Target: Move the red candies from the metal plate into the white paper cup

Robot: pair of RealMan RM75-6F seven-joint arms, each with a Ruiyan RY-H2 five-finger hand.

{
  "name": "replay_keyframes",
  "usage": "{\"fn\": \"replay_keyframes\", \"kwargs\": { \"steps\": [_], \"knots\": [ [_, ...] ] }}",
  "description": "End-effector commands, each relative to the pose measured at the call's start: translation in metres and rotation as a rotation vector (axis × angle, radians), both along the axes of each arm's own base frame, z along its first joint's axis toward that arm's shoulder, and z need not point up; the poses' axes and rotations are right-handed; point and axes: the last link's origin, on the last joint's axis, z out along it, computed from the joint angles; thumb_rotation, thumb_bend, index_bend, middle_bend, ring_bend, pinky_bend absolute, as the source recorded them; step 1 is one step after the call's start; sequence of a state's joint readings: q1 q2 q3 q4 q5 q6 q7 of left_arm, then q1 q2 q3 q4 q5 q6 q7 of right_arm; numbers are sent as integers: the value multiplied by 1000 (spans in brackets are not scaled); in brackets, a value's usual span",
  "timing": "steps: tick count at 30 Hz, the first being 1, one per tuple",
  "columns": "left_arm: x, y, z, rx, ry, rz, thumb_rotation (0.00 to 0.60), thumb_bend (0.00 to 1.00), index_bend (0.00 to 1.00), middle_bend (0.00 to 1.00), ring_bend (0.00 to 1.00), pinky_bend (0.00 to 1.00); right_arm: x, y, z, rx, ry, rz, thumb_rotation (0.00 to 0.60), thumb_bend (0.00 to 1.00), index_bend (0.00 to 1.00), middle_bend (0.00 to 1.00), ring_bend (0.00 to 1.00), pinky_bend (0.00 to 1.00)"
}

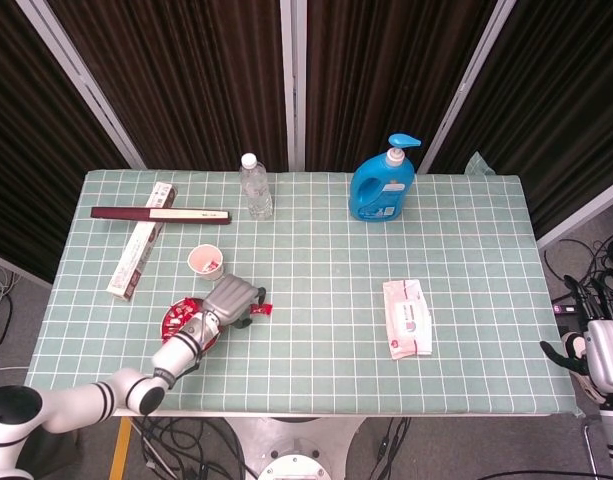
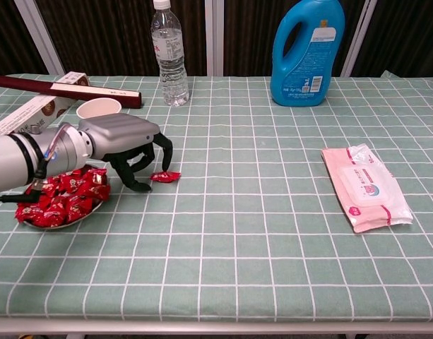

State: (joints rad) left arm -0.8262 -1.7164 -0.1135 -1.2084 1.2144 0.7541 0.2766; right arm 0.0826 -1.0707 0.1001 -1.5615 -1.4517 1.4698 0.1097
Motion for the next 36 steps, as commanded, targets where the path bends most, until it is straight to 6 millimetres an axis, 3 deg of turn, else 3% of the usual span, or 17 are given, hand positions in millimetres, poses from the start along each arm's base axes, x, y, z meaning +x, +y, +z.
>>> {"fn": "replay_keyframes", "kwargs": {
  "steps": [1,8,15,22,27,31,36],
  "knots": [
    [0,2,-3,1,5,3,600,249,503,872,916,1000,-1,0,1,-2,-1,-4,600,90,15,168,12,337],
    [2,6,-9,11,2,18,600,265,557,882,923,1000,-3,1,1,-3,-4,-12,600,89,15,172,12,339],
    [4,7,-7,28,-19,15,600,374,673,906,935,1000,-5,2,3,-7,-10,-15,600,89,15,176,12,342],
    [9,10,37,93,-116,15,600,387,678,907,936,1000,-5,1,2,-3,-12,-10,600,89,15,177,12,345],
    [10,27,76,173,-174,53,600,384,676,907,936,1000,-4,0,1,2,-15,-4,600,89,15,178,12,347],
    [1,47,93,231,-179,116,600,383,673,907,936,1000,-5,1,2,-3,-18,-4,600,88,15,180,12,348],
    [-12,63,100,264,-162,184,600,384,664,907,936,1000,-5,2,3,-8,-18,-12,600,88,15,182,12,350]
  ]
}}
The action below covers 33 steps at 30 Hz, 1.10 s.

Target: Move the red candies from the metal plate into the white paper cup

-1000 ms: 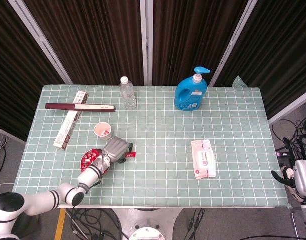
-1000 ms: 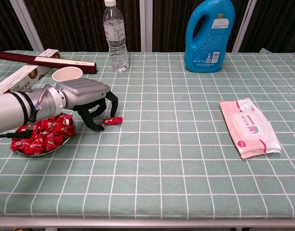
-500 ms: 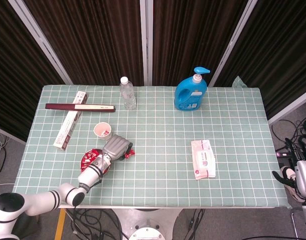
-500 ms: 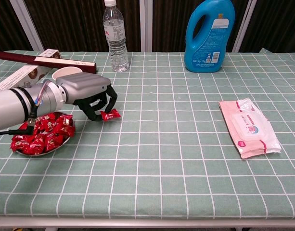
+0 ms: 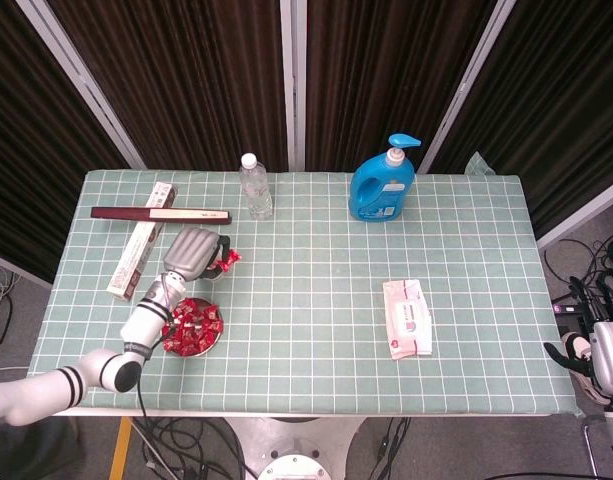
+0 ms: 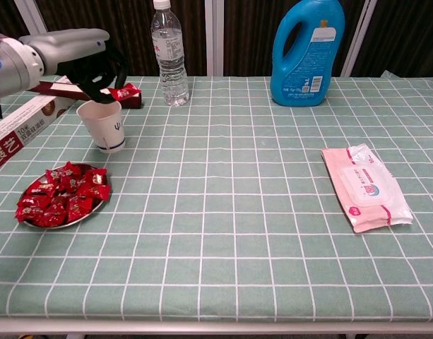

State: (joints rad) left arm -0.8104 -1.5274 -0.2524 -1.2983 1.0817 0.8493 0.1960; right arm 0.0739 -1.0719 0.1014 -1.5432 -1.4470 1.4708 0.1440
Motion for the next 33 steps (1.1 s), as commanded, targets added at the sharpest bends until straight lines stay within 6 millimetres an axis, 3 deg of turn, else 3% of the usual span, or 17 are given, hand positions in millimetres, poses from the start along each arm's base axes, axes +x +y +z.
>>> {"fn": "replay_keyframes", "kwargs": {
  "steps": [1,11,16,20,23,27,33],
  "knots": [
    [-9,10,6,18,18,37,600,383,661,907,936,1000,0,0,0,1,1,0,600,88,15,183,12,351],
    [-26,9,8,3,97,59,600,387,625,894,935,1000,3,-3,-2,9,7,2,600,89,15,185,12,354],
    [-27,7,10,-12,103,63,600,394,446,881,933,1000,4,-2,-3,10,8,1,600,88,15,185,12,356],
    [-26,2,16,-6,98,52,600,397,407,877,932,1000,4,-2,-2,7,7,2,600,89,15,186,12,358],
    [-26,-11,27,29,64,32,600,396,405,876,930,1000,5,-3,-2,9,7,3,600,89,15,186,12,358],
    [-32,-43,35,24,48,-28,600,393,435,877,929,1000,5,-5,-4,16,9,7,600,89,15,186,12,359],
    [-42,-83,15,-77,98,-99,600,386,469,879,929,1000,7,-6,-7,26,7,16,600,89,15,186,12,361]
  ]
}}
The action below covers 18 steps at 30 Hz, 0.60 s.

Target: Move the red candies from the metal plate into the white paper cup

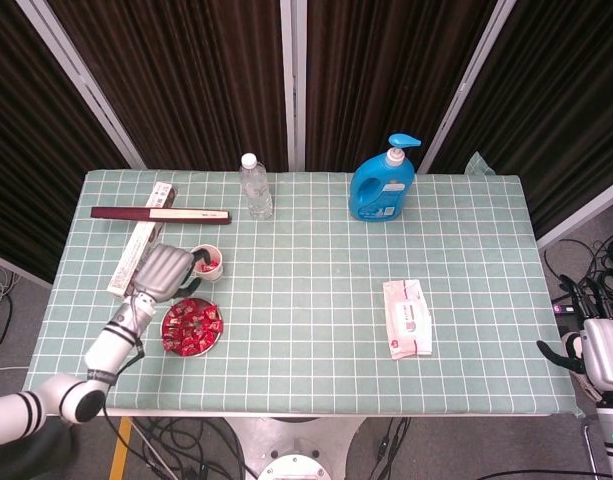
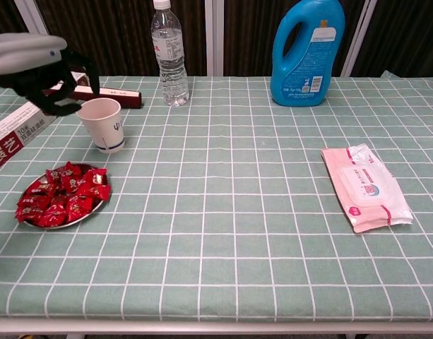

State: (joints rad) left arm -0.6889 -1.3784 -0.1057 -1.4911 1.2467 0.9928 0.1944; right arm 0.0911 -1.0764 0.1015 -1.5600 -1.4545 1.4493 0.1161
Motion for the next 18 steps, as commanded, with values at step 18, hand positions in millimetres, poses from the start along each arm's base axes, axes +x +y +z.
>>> {"fn": "replay_keyframes", "kwargs": {
  "steps": [18],
  "knots": [
    [-27,-45,-65,-180,155,24,600,337,476,882,929,1000,1,2,1,-3,1,4,600,89,15,187,13,365]
  ]
}}
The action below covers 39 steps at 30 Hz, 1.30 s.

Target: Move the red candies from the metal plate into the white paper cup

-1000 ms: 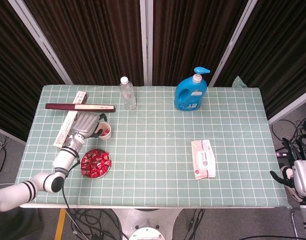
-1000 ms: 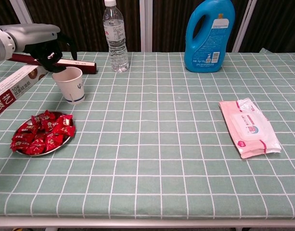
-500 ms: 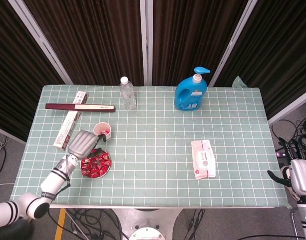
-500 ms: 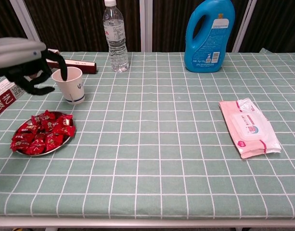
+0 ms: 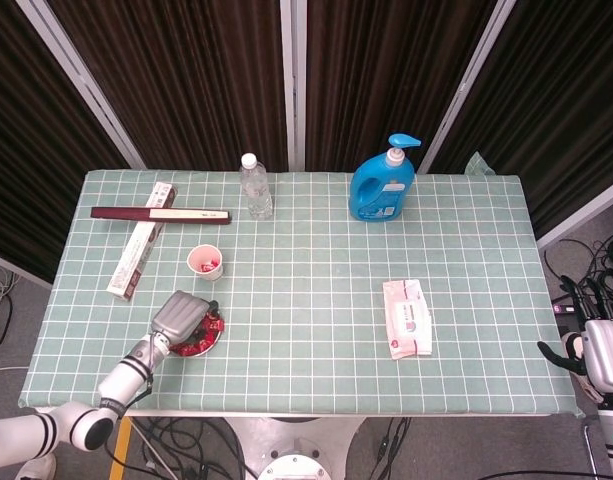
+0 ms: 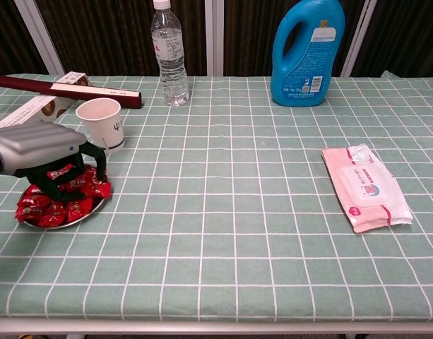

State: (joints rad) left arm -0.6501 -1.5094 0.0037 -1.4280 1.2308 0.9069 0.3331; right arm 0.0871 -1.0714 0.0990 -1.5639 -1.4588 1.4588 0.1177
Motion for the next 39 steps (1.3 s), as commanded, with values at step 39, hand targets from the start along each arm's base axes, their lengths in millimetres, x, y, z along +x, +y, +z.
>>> {"fn": "replay_keyframes", "kwargs": {
  "steps": [39],
  "knots": [
    [10,19,27,100,-113,47,600,382,660,907,935,1000,-2,4,3,-11,-12,-9,600,88,15,200,26,383]
  ]
}}
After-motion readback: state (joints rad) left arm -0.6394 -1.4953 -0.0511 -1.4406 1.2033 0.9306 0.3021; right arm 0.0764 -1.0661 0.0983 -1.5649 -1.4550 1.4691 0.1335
